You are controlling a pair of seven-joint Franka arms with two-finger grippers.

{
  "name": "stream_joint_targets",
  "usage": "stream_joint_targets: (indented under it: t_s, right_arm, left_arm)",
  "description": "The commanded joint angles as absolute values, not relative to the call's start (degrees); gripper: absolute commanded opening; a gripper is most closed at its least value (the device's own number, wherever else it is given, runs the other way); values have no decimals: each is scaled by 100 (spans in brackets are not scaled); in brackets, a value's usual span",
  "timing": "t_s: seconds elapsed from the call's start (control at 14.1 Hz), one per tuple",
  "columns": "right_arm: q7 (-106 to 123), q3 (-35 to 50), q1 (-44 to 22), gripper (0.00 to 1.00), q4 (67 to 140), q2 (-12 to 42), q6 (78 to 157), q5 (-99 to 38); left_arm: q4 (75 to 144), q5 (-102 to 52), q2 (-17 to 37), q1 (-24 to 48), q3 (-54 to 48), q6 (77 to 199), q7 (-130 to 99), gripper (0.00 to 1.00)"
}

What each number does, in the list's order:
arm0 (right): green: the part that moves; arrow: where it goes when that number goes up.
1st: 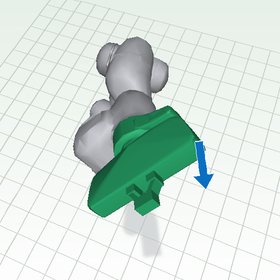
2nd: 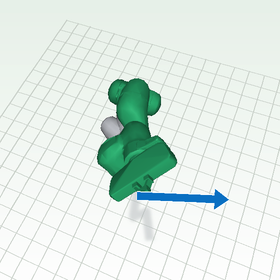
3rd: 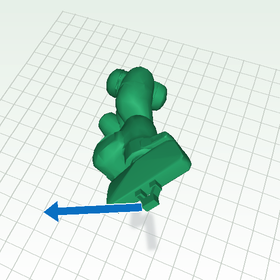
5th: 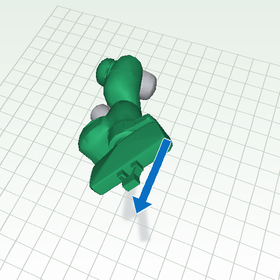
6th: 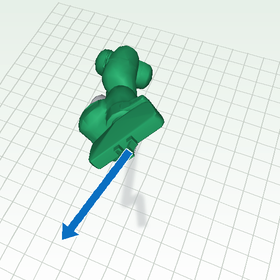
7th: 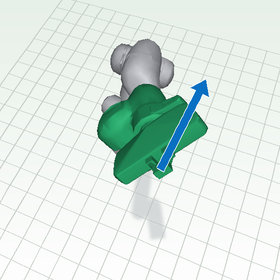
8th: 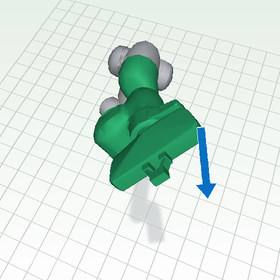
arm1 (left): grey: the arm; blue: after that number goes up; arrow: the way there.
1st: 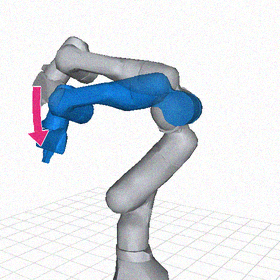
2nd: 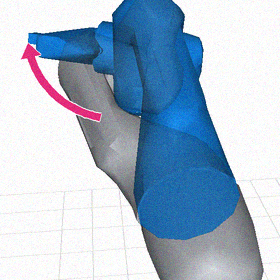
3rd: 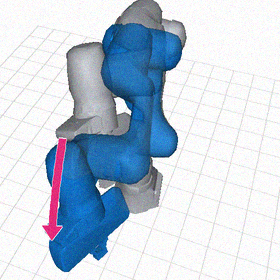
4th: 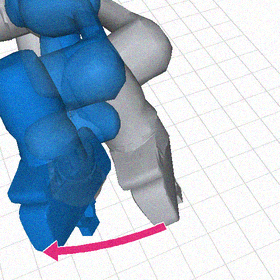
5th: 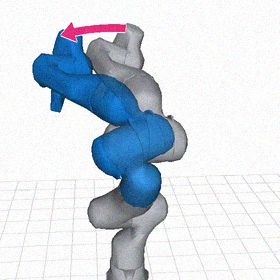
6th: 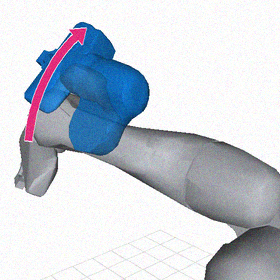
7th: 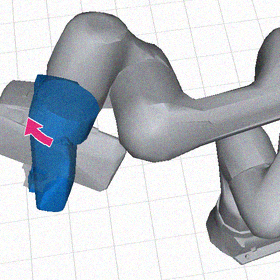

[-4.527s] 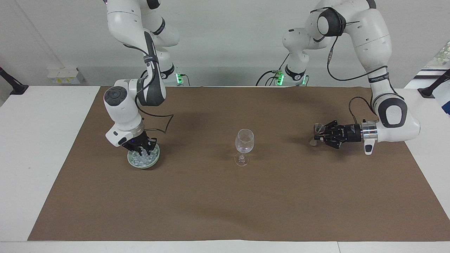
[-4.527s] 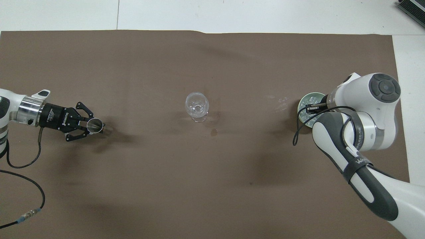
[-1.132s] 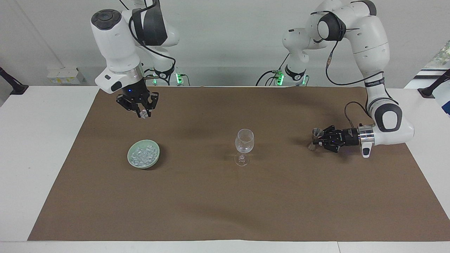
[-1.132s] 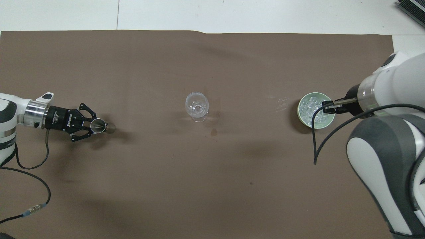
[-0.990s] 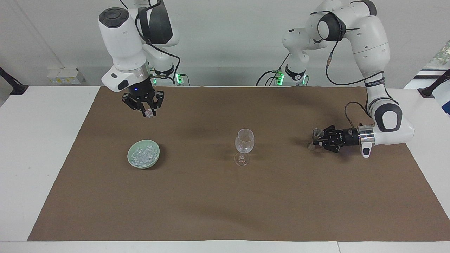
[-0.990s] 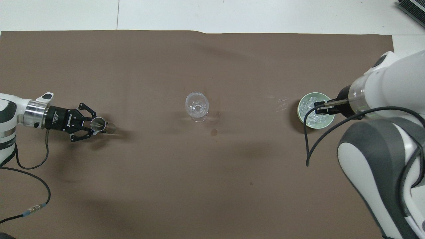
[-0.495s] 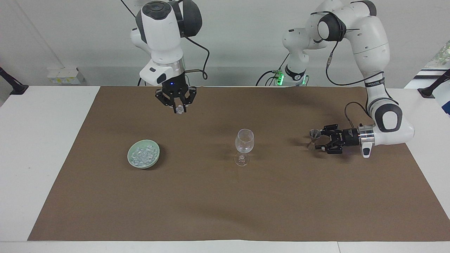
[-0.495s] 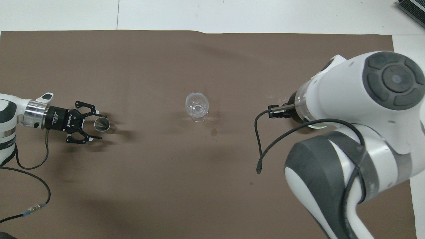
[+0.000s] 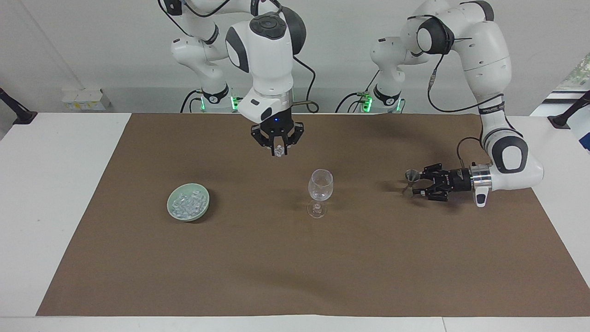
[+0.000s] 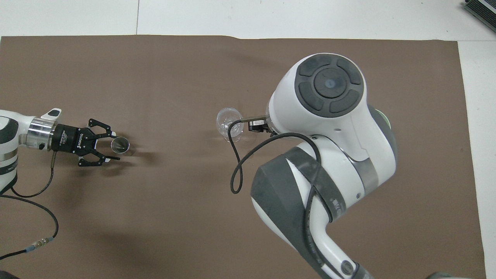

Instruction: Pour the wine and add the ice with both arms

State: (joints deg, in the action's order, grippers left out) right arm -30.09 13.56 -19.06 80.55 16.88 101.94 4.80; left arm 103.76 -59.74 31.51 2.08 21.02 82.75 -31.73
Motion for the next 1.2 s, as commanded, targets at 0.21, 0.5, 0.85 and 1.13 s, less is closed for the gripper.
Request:
stream_joint_targets:
  t_s: [0.21,0.5,0.85,1.13]
  right_arm:
    - [-3744,1362,-2347,0,6716,2732,9975,809]
    - [-3955,1318,-2584,0,6443,3119,10203,835]
    - [-3999,1362,-2628,0,6468,3234,10476,888]
    - [-4008,1362,-2637,0,6513,3252,10573,896]
  left_arm:
    - [10274,-5985,3226,132,2083,8271,-3094,65]
    - [10274,-5985,3226,123,2083,8271,-3094,75]
    - [10283,-5994,3226,132,2083,8271,-3085,64]
    - [10309,-6003,3226,141,2083,8271,-3085,64]
